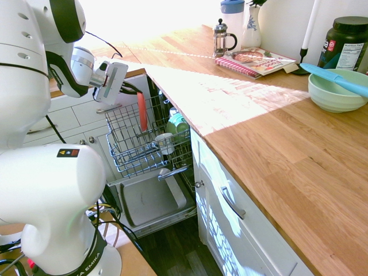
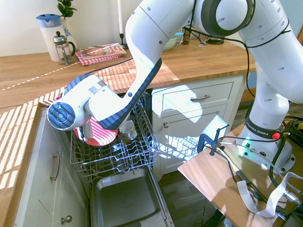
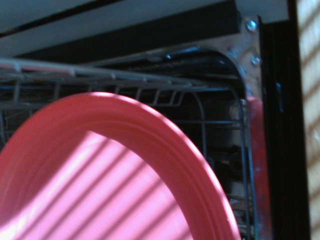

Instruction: Put the plate in the dishwasher

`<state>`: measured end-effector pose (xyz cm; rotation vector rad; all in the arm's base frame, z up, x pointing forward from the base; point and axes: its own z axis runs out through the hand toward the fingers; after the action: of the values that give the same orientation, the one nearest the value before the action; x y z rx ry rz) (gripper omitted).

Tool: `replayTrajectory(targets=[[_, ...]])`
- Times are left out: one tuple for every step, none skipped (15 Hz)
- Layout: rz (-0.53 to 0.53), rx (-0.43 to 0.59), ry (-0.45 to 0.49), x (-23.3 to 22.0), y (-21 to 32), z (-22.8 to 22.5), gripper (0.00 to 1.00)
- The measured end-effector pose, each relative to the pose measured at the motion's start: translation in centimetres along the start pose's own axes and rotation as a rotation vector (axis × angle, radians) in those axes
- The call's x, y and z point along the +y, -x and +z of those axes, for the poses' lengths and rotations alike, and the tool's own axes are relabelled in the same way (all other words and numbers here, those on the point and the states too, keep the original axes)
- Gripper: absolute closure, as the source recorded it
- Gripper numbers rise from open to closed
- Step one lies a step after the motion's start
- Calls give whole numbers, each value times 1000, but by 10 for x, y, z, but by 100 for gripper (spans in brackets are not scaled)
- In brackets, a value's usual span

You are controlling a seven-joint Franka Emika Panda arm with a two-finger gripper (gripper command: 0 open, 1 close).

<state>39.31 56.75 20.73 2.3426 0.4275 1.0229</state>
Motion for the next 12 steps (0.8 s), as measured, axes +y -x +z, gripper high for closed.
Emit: replayTrajectory(targets=[[-11,-12,-7,-9,2,9,100],[-24,-42,-19,-16,5,19,0],[-39,-87,-41,-22,7,27,0],[-52,-126,-65,-26,7,31,0],[-59,-156,-87,-27,1,29,0],[-63,-192,-120,-27,-5,25,0],[-67,-227,-148,-26,-11,23,0],[-71,-264,-174,-23,-17,23,0],[-71,-304,-202,-20,-23,25,0],[-68,-348,-236,-16,-29,28,0],[-63,-402,-275,-12,-34,30,0],[-58,-456,-318,-8,-40,31,0]])
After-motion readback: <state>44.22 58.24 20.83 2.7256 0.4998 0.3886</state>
